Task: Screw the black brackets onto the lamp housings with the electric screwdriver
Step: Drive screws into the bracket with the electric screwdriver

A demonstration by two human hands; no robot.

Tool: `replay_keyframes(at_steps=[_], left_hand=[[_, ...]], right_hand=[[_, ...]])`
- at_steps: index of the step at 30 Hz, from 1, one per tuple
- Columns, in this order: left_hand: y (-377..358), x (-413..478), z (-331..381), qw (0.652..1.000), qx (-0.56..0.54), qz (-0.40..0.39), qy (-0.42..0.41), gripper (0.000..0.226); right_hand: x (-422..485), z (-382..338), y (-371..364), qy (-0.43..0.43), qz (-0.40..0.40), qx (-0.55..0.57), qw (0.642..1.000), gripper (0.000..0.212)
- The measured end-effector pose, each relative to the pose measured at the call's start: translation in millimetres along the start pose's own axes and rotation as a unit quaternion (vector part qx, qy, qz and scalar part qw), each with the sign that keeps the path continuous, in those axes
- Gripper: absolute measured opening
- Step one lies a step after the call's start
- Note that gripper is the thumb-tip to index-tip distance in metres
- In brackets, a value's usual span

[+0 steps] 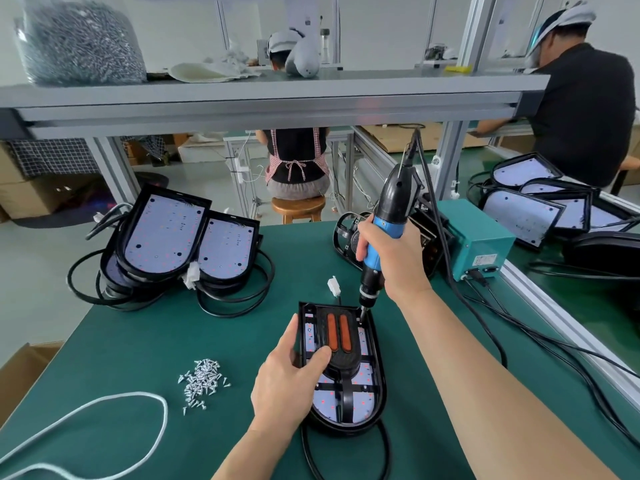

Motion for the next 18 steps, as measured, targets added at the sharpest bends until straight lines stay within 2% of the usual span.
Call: replay_keyframes(at_steps=[5,7,11,15,18], left_hand=[[1.4,1.6,-0.2,1.0,0.01,-0.003,-0.004,0.073],[0.9,2.2,1.4,1.0,0.015,-0.007,-0.005,0.075],[-0.5,0.1,6.8,0.999,0.024,-0.003,-0.021,0.069],[3.5,-7.4,2.7,0.996,0.065,0.023,-0.054,0.063],[5.2,-7.7,1.5,0.997,0.034,0.033,-0.063,0.053]], right_hand=[[-5.9,-18.5,-6.0,0.008,-0.053,0.022,0.998,0.01],[-7.7,-39.3,-4.8,0.025,-0.042,0.046,0.998,0.012],[-13.2,-81.7,-9.9,0.05,-0.009,0.164,0.985,0.018],[-40.1,-63.1,-50.6,0.001,0.037,0.248,0.968,0.014],[-61.9,-19.5,-86.8,-0.059,0.082,0.254,0.962,0.02]])
Point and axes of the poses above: each hand's wrist, its own x-axis towards the middle knuckle, its own y-axis out of the back of the hand, z = x × y, the point moved 7 cm from there along x, towards the middle knuckle, and after that the axes turned 12 degrees about -y, right-handed, at the moved point
